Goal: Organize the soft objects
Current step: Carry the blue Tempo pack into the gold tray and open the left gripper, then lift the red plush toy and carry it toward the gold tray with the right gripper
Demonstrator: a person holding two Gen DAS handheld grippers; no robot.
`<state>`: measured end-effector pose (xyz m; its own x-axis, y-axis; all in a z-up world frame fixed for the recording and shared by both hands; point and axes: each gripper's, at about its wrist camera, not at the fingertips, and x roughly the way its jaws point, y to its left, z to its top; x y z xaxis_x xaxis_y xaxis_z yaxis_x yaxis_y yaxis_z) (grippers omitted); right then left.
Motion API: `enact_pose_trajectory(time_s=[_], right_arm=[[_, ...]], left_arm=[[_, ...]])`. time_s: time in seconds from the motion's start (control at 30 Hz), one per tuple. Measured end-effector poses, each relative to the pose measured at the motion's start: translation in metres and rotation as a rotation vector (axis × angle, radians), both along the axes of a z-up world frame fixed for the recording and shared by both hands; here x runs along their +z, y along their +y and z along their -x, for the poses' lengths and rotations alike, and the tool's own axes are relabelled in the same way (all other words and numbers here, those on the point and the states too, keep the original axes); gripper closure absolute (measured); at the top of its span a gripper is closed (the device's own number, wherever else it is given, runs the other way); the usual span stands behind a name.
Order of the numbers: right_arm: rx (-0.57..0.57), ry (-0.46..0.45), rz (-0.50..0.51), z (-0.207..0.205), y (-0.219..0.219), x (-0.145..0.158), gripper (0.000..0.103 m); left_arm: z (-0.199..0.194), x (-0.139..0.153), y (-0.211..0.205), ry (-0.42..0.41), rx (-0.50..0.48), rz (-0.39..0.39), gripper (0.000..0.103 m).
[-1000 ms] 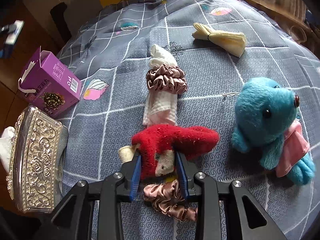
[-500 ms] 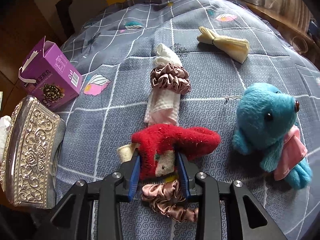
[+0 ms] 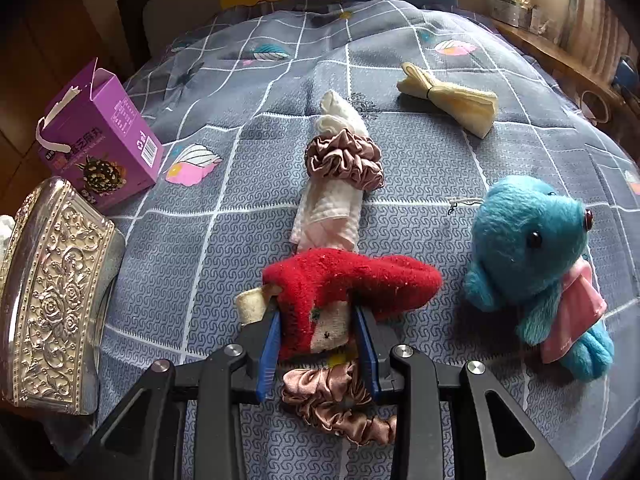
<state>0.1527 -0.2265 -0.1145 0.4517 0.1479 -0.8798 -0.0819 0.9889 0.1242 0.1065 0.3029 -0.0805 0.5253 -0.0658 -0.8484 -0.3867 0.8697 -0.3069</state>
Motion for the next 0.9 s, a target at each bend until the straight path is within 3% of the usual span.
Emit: enact_pose_trajectory(time_s=[0.07,0.23,0.47,0.67,0.9], right_arm=[[0.0,-0.002,0.001,0.001,0.0,0.0,0.069],[-0.001,-0.002,-0.001,0.001,0.0,-0.001,0.069],[-0.004,-0.005,-0.002,0.0,0.0,-0.001,0.069],[-0.003,-0.017,0.005,0.0,0.001,0.001,0.069],[0.011,-0.025,0.001,0.002,0.002,0.007,0.082]], left_arm=[[0.004,0.002,0.0,-0.035,0.005,0.007,0.018],[0.008,0.016,-0.003,-0.072,0.013,-0.034,0.018],[0.038,0.037,-0.045,-0.116,-0.054,-0.216,0.018],[0.065,0.037,-0.079,-0.132,-0.138,-0.23,0.018],[0.087,0.038,-0.113,-0.152,-0.234,-0.266,0.018]])
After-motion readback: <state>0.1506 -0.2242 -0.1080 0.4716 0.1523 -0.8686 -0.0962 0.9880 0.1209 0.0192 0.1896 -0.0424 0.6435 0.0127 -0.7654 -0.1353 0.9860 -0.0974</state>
